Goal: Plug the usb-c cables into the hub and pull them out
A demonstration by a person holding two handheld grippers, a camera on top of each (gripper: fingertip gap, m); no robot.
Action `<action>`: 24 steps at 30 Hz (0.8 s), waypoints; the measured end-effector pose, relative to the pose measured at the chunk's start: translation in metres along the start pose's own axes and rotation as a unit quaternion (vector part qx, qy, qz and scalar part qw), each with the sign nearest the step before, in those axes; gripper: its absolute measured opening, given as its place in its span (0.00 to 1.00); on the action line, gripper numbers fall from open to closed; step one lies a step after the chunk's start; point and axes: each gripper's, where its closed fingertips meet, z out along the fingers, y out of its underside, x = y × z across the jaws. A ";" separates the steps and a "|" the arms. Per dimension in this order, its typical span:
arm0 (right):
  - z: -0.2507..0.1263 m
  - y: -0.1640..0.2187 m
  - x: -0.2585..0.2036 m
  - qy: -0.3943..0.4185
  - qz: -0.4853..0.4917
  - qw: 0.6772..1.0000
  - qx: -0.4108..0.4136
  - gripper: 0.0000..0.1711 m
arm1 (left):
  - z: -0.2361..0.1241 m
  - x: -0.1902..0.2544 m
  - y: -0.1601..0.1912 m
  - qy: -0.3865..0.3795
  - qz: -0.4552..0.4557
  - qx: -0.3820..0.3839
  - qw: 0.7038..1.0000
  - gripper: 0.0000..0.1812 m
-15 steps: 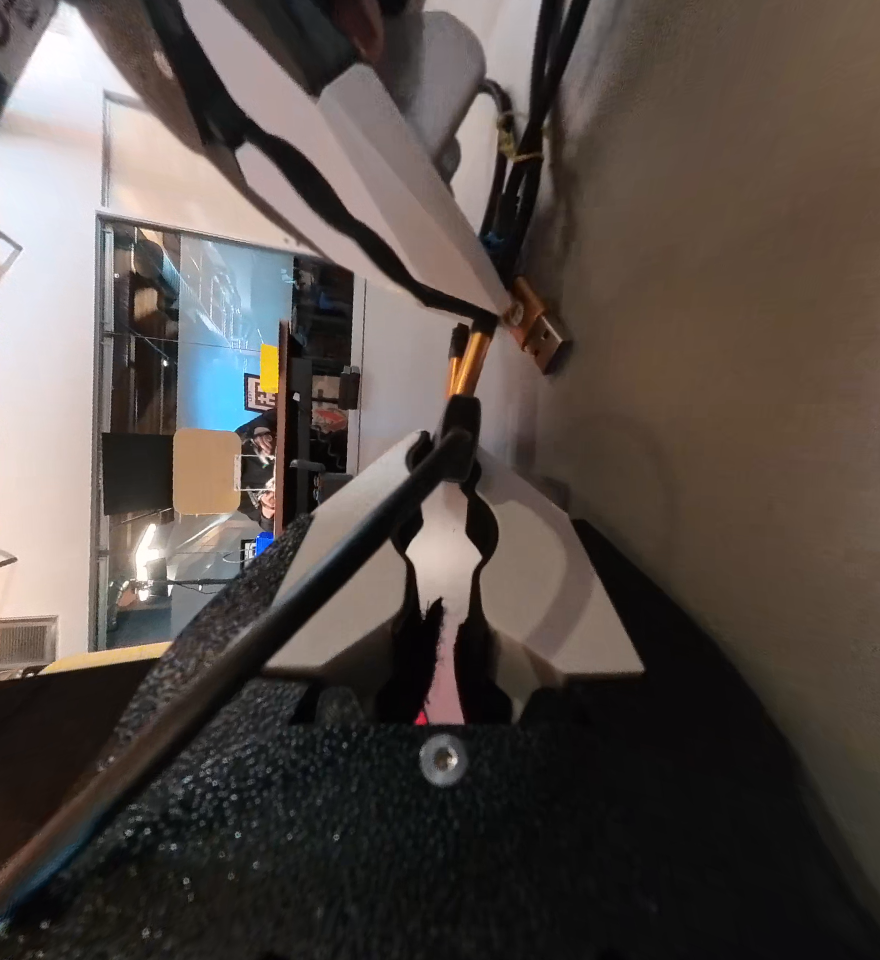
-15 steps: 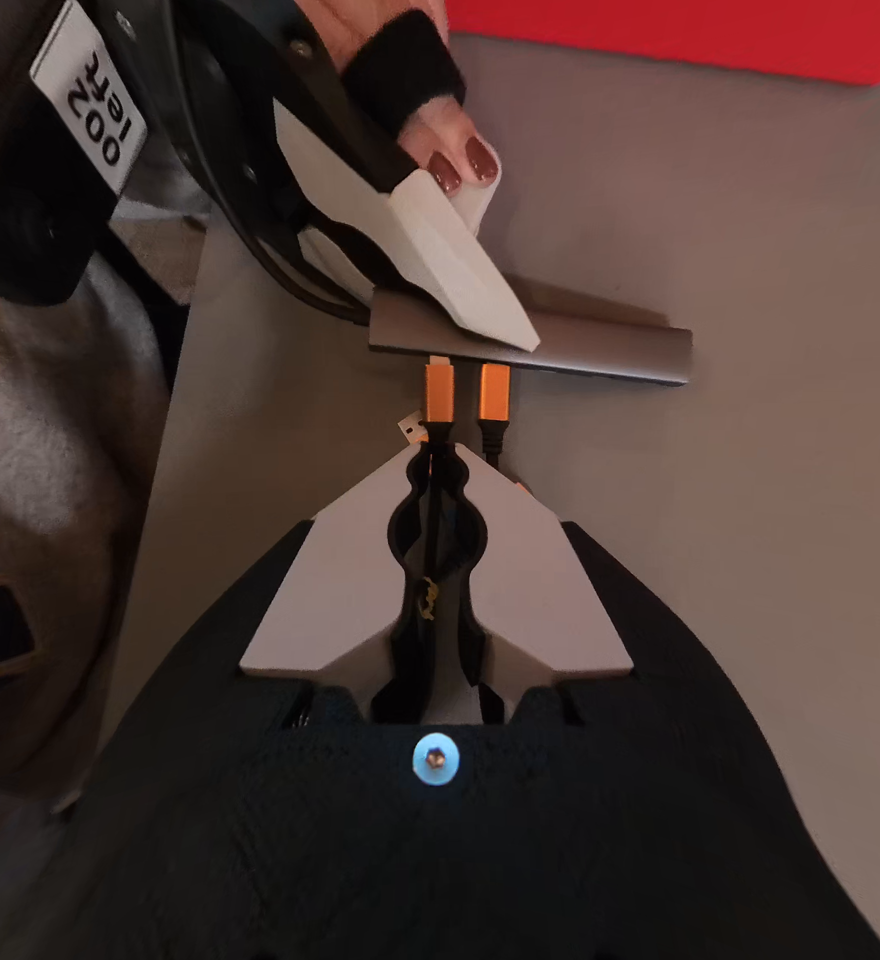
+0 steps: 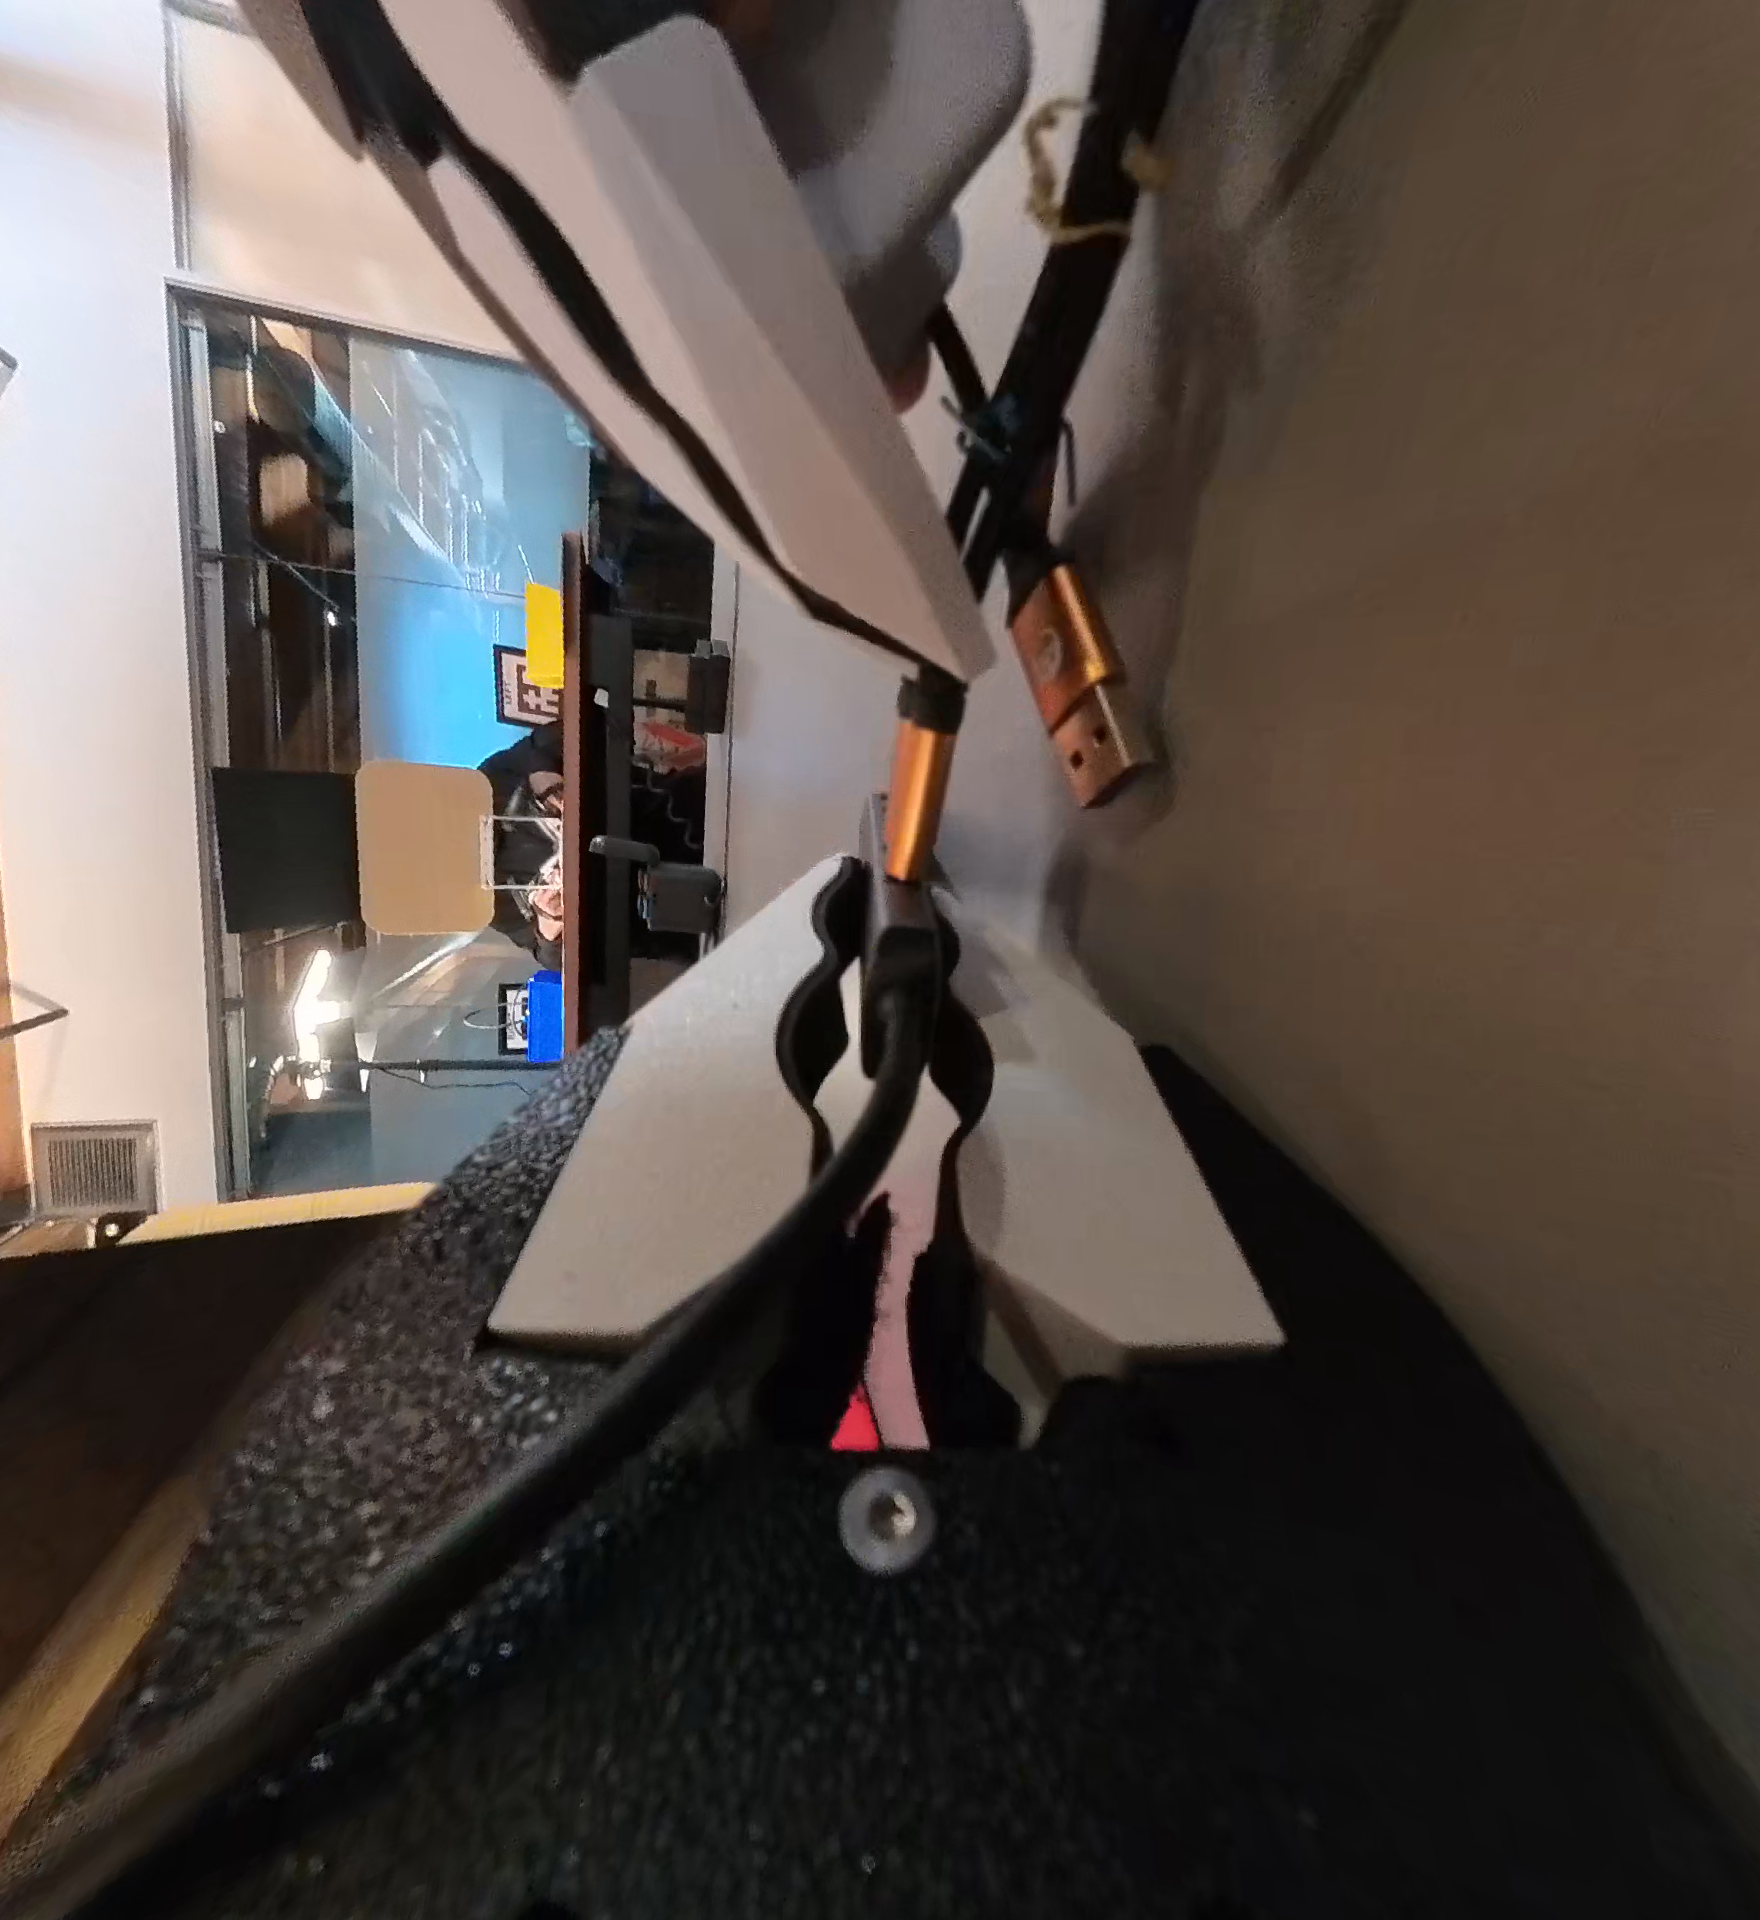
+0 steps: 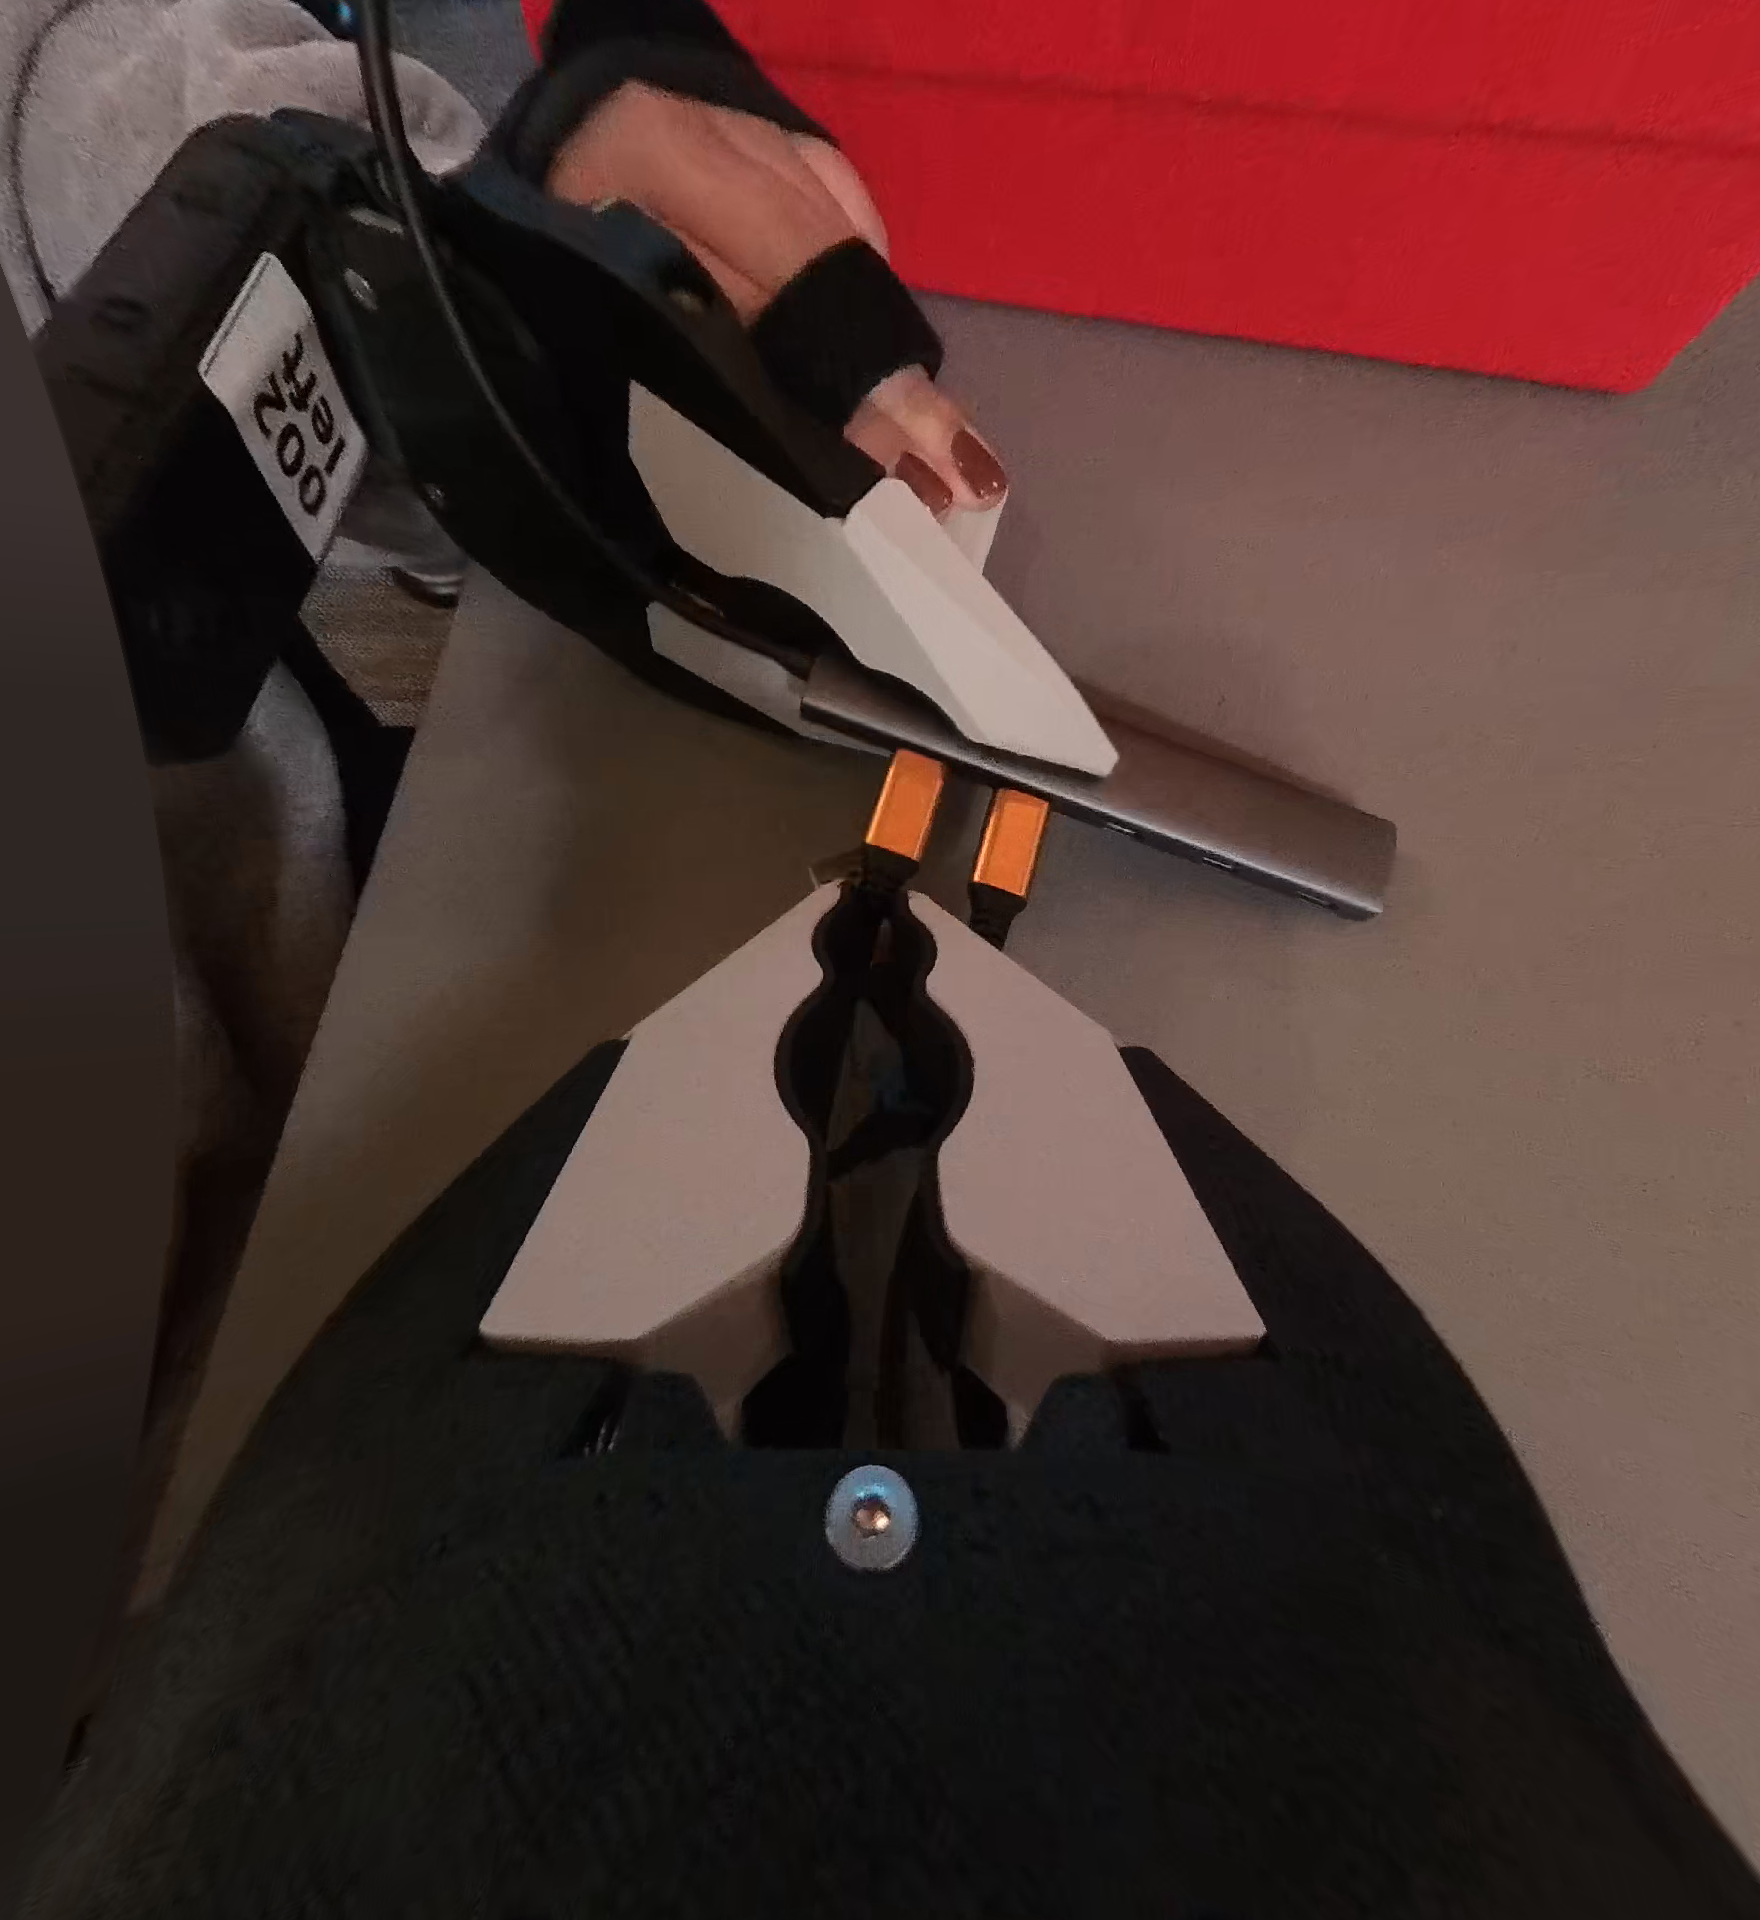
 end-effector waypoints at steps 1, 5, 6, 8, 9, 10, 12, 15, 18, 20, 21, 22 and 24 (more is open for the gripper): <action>0.002 0.001 0.001 0.003 0.001 1.000 0.002 0.02 | 0.000 0.000 0.001 0.001 -0.005 -0.003 1.000 0.04; -0.014 -0.009 0.014 0.054 -0.011 0.998 0.033 0.08 | 0.004 -0.005 0.005 -0.015 -0.010 -0.014 1.000 0.05; -0.024 -0.015 0.019 0.085 -0.024 0.995 0.044 0.18 | 0.005 -0.006 0.005 -0.016 -0.017 -0.015 1.000 0.05; -0.047 -0.025 0.025 0.144 -0.039 0.987 0.066 0.29 | 0.003 -0.017 0.012 -0.035 -0.060 -0.020 0.997 0.04; -0.058 -0.029 0.029 0.180 -0.048 0.980 0.072 0.35 | 0.003 -0.022 0.014 -0.041 -0.084 -0.019 0.995 0.05; -0.070 -0.032 0.031 0.222 -0.060 0.970 0.075 0.42 | 0.001 -0.027 0.014 -0.051 -0.103 -0.013 0.993 0.04; -0.093 -0.043 0.026 0.292 -0.082 0.948 0.095 0.52 | 0.000 -0.035 0.007 -0.054 -0.146 0.006 0.988 0.04; -0.128 -0.065 0.007 0.381 -0.116 0.901 0.173 0.65 | -0.008 -0.067 -0.011 -0.067 -0.266 0.060 0.960 0.04; -0.176 -0.075 -0.013 0.449 -0.121 0.834 0.297 0.65 | -0.027 -0.115 -0.020 -0.082 -0.416 0.127 0.897 0.05; -0.190 -0.077 -0.023 0.401 -0.063 0.821 0.401 0.63 | -0.040 -0.136 -0.035 -0.035 -0.511 0.204 0.834 0.04; -0.186 -0.078 -0.022 0.356 -0.022 0.830 0.429 0.62 | -0.047 -0.143 -0.047 0.003 -0.541 0.255 0.801 0.04; -0.176 -0.080 -0.021 0.320 -0.001 0.843 0.432 0.61 | -0.054 -0.146 -0.060 0.055 -0.559 0.297 0.772 0.04; -0.145 -0.080 -0.019 0.287 -0.013 0.881 0.376 0.59 | -0.066 -0.142 -0.083 0.155 -0.549 0.344 0.746 0.05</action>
